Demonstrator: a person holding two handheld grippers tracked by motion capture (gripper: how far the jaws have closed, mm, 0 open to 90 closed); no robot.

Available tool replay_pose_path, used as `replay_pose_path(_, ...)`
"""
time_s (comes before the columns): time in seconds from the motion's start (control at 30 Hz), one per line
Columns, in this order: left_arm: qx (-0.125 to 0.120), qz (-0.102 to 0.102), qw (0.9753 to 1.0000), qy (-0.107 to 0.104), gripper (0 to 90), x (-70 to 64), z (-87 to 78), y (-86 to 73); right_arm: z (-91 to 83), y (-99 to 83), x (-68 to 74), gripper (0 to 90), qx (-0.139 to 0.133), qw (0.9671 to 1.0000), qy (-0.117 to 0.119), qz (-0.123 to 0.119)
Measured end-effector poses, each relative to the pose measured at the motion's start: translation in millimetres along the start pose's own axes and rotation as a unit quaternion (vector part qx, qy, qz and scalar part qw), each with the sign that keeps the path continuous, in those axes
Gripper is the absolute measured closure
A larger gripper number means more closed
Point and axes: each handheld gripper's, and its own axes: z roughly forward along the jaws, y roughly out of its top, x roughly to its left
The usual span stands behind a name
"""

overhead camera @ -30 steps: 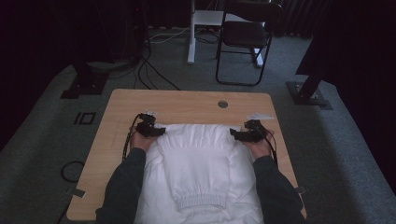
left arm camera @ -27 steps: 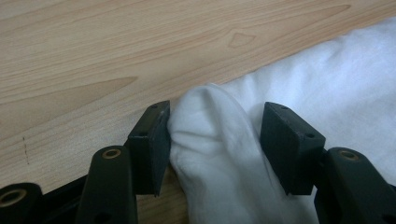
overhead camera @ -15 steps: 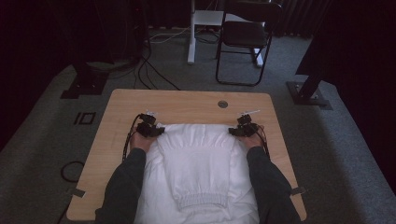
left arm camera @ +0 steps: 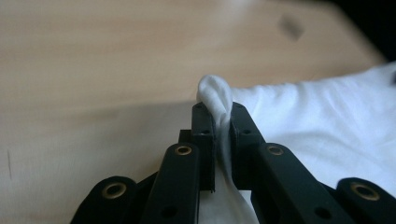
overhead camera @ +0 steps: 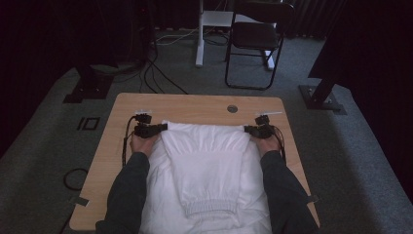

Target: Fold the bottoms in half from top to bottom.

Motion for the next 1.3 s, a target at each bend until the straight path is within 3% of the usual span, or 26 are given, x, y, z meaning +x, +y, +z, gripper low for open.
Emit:
replay_pose_path(0.1, -0.033, 0.016, 0.9993, -0.011, 84.5, -12.2, -16.5, 20.0, -16.1, 14.7, 1.8, 87.2, -0.031, 0.9995, -0.002, -0.009)
replay_pose_path(0.2, -0.058, 0.034, 0.9974, -0.025, 84.5, -22.5, -31.6, 34.8, -39.5, 27.5, 1.4, 87.2, -0.092, 0.9957, 0.007, -0.005)
replay_pose_path(0.3, -0.068, 0.037, 0.9964, -0.034, 84.5, -26.8, -38.3, 36.9, -50.9, 31.1, 3.3, 87.2, -0.11, 0.9938, 0.011, -0.011)
replay_pose_path(0.33, -0.063, 0.051, 0.9961, -0.035, 84.5, -31.1, -45.6, 33.6, -53.9, 31.4, 4.2, 87.1, -0.113, 0.9934, 0.012, -0.016)
replay_pose_path(0.37, -0.065, 0.056, 0.9956, -0.037, 84.4, -32.4, -48.8, 30.9, -60.6, 28.2, 7.6, 87.1, -0.111, 0.9931, 0.017, -0.034)
replay_pose_path(0.47, -0.067, 0.066, 0.9944, -0.049, 84.4, -36.3, -60.9, 21.4, -69.5, 17.8, 11.7, 87.0, -0.113, 0.992, 0.027, -0.05)
replay_pose_path(0.67, -0.07, 0.1, 0.9901, -0.069, 84.3, -51.5, -89.1, -1.6, -95.4, -9.1, 23.1, 86.9, -0.125, 0.9886, 0.053, -0.065)
replay_pose_path(0.8, -0.076, 0.093, 0.9877, -0.1, 84.1, -53.3, -102.3, -16.2, -109.4, -26.5, 31.5, 86.7, -0.123, 0.9875, 0.054, -0.083)
replay_pose_path(0.93, -0.072, 0.103, 0.9869, -0.101, 84.1, -61.2, -112.9, -30.9, -118.4, -39.3, 37.2, 86.7, -0.122, 0.9874, 0.064, -0.078)
replay_pose_path(1.07, -0.048, 0.132, 0.9863, -0.086, 83.7, -65.4, -117.3, -47.1, -120.5, -56.3, 40.1, 86.3, -0.105, 0.9892, 0.069, -0.076)
replay_pose_path(1.17, -0.012, 0.124, 0.9889, -0.082, 83.7, -62.5, -110.8, -67.4, -114.4, -74.5, 42.2, 86.1, -0.078, 0.992, 0.07, -0.071)
replay_pose_path(1.3, 0.038, 0.129, 0.9882, -0.074, 83.6, -61.8, -102.8, -94.2, -102.5, -103.2, 43.5, 86.0, -0.035, 0.9947, 0.073, -0.063)
